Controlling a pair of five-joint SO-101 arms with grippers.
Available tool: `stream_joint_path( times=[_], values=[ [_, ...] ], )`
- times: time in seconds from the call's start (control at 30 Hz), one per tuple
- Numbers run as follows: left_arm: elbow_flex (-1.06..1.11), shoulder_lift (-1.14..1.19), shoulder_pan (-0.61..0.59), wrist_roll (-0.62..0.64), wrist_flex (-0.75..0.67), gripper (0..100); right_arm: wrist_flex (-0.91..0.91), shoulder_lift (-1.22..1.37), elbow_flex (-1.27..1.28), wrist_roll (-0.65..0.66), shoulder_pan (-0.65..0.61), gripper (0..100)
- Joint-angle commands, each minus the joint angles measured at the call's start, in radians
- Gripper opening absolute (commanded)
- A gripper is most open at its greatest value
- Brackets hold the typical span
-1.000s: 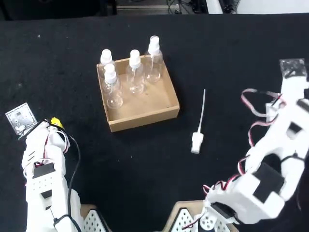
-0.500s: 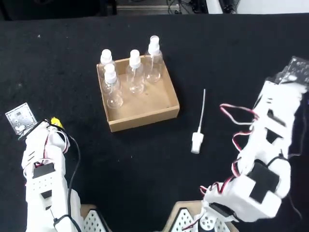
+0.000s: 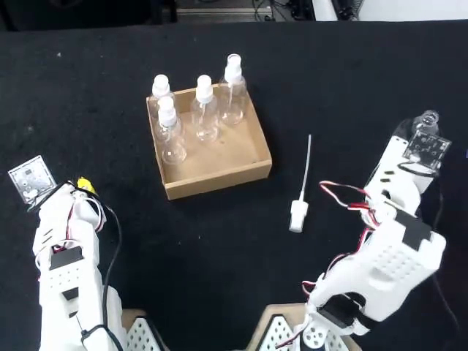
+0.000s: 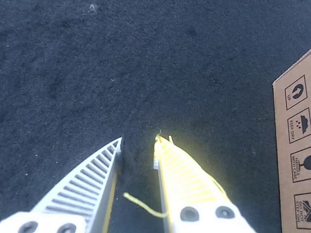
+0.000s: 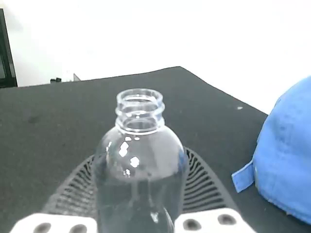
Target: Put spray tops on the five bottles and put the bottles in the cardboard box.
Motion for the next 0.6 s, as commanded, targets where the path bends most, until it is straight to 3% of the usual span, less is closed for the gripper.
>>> stream_joint_path(
  times=[0.0,0.13,0.33,0.57],
  values=[
    [-0.005,-0.015,0.015,-0.012,-0.023,9,-0.038,0.012,0.001,-0.028,0.009,1.1],
    [-0.005,-0.015,0.015,-0.012,-0.023,9,-0.038,0.021,0.002,-0.068,0.012,1.9],
    [-0.007,-0.015,0.015,-0.012,-0.023,9,-0.046,0.016,0.054,-0.077,0.000,14.9],
    [-0.008,-0.015,0.015,-0.012,-0.023,9,-0.046,0.016,0.053,-0.069,-0.014,15.5]
  ],
)
